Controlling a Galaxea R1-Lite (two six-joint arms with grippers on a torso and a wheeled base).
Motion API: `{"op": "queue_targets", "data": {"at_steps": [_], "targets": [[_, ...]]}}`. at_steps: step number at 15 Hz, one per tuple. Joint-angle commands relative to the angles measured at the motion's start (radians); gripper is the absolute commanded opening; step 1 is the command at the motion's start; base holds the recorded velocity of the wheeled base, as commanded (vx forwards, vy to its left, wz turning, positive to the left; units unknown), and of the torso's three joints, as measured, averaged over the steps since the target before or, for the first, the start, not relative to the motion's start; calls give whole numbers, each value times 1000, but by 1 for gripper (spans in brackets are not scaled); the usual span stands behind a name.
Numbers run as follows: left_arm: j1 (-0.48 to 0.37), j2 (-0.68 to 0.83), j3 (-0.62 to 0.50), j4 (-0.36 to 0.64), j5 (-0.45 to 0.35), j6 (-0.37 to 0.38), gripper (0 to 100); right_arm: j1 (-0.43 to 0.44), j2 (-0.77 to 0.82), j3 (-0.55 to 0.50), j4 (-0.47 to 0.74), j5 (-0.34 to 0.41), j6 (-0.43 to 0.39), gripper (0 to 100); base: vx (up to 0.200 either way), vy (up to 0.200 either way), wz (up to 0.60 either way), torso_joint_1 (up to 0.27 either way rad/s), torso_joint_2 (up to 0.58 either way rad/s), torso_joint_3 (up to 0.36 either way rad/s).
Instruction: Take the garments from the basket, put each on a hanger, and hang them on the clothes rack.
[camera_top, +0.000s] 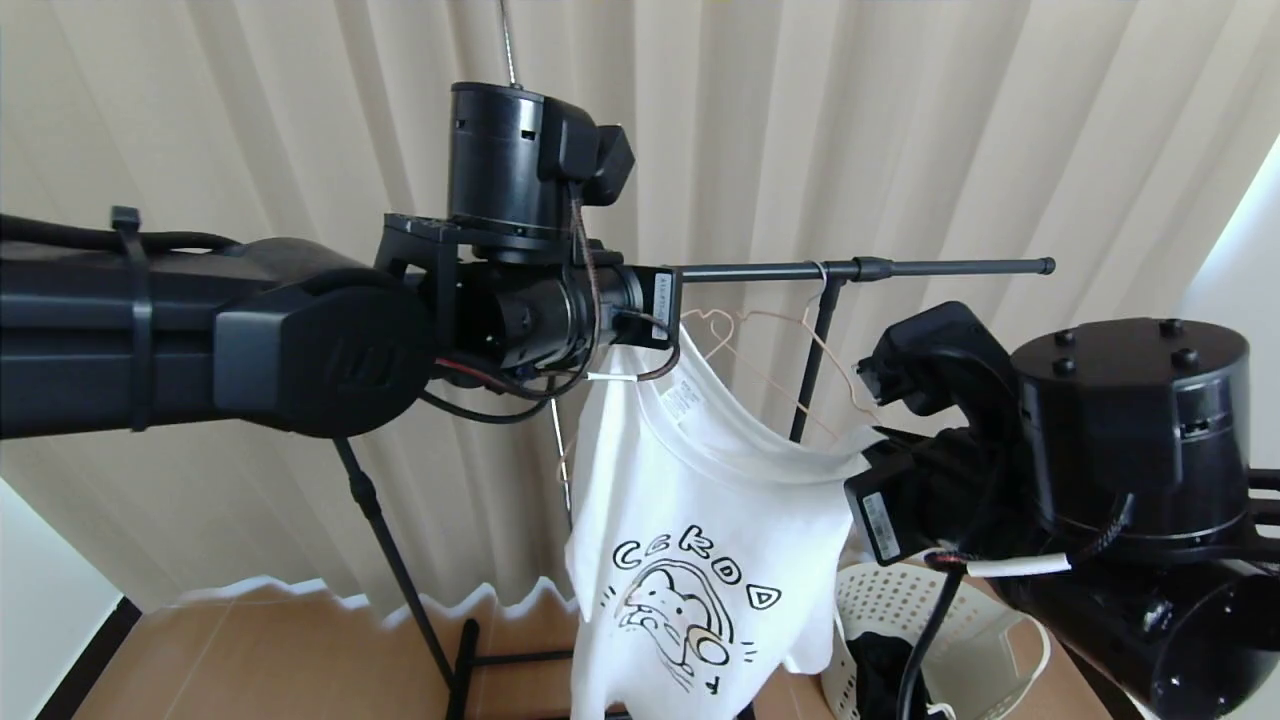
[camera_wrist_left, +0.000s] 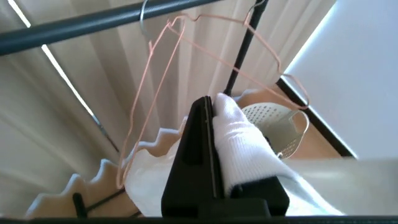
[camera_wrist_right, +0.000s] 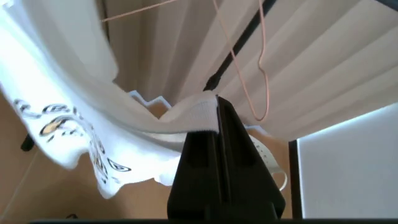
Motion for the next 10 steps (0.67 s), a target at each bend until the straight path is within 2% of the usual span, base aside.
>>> {"op": "queue_targets", "data": {"at_steps": [1, 3, 6, 8, 10], "targets": [[2, 116, -145, -1, -50, 0, 0, 98, 2, 22, 10, 2, 6, 0, 0, 0, 0, 0, 0, 0], [2, 144, -201, -3, -85, -2, 0, 156, 27, 14, -5, 15, 27, 0, 0, 0, 0, 0, 0, 0], [2, 150, -218, -6, -159, -6, 0, 242, 146, -96, -13, 15, 220, 0, 0, 0, 0, 0, 0, 0], [2, 149, -218, -7, -162, -6, 0, 247, 205, -163, -11, 13, 308, 0, 0, 0, 0, 0, 0, 0], [2, 145, -217, -4, -162, -6, 0, 247, 211, -190, -5, 13, 334, 0, 0, 0, 0, 0, 0, 0]]}}
